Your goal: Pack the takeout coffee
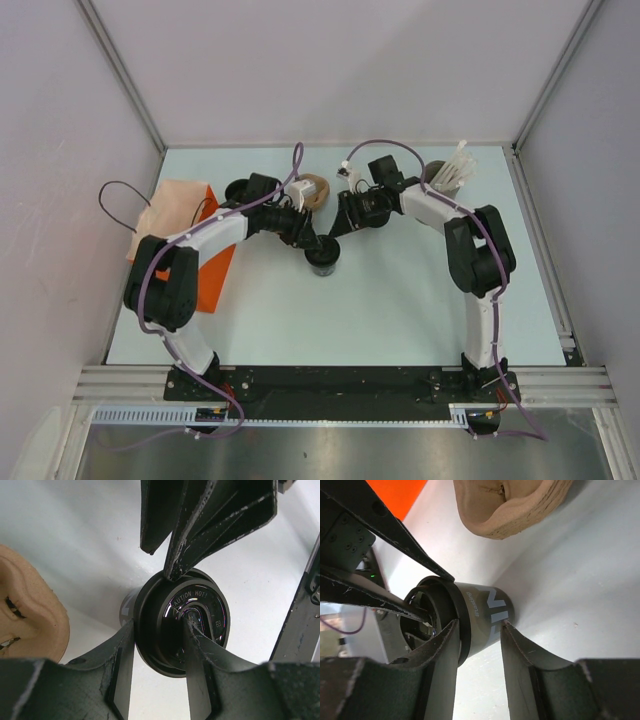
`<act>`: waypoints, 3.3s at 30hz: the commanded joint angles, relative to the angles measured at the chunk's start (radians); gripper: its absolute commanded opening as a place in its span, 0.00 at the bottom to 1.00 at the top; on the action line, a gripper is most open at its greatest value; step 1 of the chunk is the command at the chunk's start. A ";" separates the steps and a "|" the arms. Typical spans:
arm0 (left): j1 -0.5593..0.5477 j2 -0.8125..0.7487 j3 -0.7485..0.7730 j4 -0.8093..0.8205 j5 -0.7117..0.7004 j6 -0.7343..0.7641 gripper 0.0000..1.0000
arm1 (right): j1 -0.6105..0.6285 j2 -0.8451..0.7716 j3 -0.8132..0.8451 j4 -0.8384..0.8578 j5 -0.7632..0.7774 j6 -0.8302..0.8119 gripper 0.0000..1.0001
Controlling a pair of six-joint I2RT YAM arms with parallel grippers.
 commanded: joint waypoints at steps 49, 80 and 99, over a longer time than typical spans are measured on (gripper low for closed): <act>-0.015 0.016 0.134 -0.119 -0.066 0.079 0.69 | -0.003 -0.138 0.119 -0.256 0.148 -0.220 0.70; 0.063 -0.368 0.398 -0.475 -0.020 0.200 1.00 | 0.066 -0.508 0.094 -0.449 0.331 -0.427 1.00; 0.131 -0.782 0.339 -0.529 -0.555 0.249 1.00 | 0.272 -0.545 0.042 -0.378 0.605 -0.475 0.94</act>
